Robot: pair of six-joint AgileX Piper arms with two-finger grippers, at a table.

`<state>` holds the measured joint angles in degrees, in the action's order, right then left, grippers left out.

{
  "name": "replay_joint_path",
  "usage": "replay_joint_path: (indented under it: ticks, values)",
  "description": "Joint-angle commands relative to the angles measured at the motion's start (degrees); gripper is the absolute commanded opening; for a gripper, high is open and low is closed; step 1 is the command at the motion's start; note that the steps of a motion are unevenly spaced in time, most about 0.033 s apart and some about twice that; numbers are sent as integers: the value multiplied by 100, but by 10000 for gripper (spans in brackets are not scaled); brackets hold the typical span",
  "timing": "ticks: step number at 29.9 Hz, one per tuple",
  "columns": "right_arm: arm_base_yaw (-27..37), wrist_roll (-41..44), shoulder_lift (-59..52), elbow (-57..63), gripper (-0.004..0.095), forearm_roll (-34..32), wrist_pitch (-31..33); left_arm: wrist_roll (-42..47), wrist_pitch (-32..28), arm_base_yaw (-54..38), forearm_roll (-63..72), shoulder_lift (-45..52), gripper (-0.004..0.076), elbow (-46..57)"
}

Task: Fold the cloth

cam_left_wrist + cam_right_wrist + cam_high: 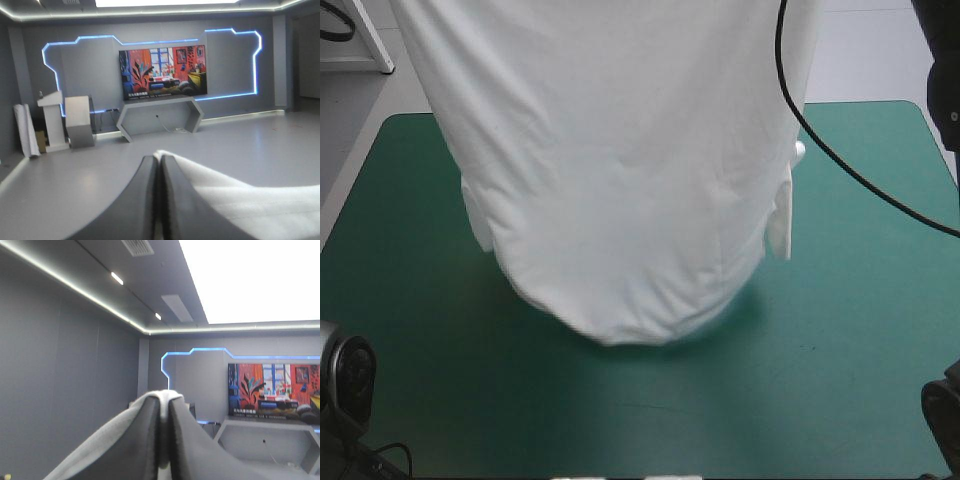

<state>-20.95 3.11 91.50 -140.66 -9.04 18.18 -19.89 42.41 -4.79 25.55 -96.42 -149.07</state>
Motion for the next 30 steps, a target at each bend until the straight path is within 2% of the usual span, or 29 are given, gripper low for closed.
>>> replay_joint_path:
  ticks: [1,5,8,10,13,17,19,22,26,30]
  values:
    - [14,8,-194,-200,-18,-136,-588,-283,-548,10,-220,214,-10,-129]
    - [14,8,-94,-224,-18,-243,-38,-687,-482,10,-195,58,-10,-120]
    - [14,8,93,-214,-18,-519,734,-720,-195,10,-195,-110,-10,-59]
    - [14,134,299,-214,-18,-732,1564,-720,377,10,-195,-264,-10,3]
    - [97,817,792,-214,-18,-1046,2993,-675,1185,48,-70,-561,-10,407]
    - [252,1060,1659,-150,-18,-778,4636,-661,2022,224,53,-984,-10,1309]
    - [251,981,2024,8,-18,-629,5102,-625,2265,298,50,-1155,-10,1965]
    - [239,743,2255,455,-18,-207,5350,-395,2114,354,50,-1181,-10,3072]
    - [218,647,1914,1249,-18,341,5350,-447,1520,354,50,-685,-10,4729]
    - [64,647,1201,2545,-18,292,5350,-448,1282,354,26,151,-10,6089]
